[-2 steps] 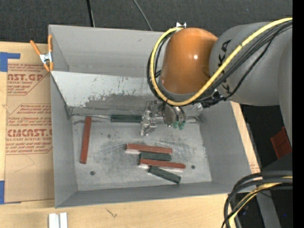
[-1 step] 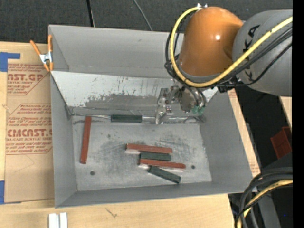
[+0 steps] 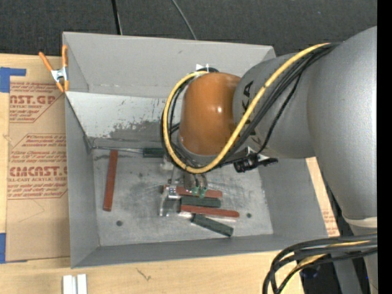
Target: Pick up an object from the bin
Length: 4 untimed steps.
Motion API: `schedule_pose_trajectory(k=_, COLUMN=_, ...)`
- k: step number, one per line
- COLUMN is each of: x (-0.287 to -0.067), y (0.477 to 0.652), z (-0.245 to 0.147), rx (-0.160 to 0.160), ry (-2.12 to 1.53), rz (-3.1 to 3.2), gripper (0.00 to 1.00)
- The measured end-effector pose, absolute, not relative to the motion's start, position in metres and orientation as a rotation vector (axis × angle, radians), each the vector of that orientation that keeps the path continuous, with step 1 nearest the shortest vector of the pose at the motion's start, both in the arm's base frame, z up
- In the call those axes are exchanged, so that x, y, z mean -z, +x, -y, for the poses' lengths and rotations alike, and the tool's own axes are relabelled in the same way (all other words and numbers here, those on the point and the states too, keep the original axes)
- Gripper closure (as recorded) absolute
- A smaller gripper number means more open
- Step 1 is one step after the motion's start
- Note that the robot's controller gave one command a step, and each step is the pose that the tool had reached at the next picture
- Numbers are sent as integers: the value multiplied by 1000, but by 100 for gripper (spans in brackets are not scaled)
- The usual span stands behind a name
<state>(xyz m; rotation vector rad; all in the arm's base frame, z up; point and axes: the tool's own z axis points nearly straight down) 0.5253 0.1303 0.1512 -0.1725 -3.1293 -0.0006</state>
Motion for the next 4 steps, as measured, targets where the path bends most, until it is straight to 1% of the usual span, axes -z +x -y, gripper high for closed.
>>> schedule_pose_trajectory(k=1, x=-156, y=528, z=-128, rx=1, ry=-177, rz=3136, gripper=0)
schedule_pose_trajectory(k=2, x=-76, y=551, z=-51, rx=5, ry=15, rz=3151, gripper=100)
schedule_pose_trajectory(k=3, x=-76, y=551, z=-51, rx=5, ry=15, rz=3151, gripper=100)
schedule_pose_trajectory(k=4, x=-237, y=554, z=-44, rx=2, ry=-70, rz=3144, gripper=100)
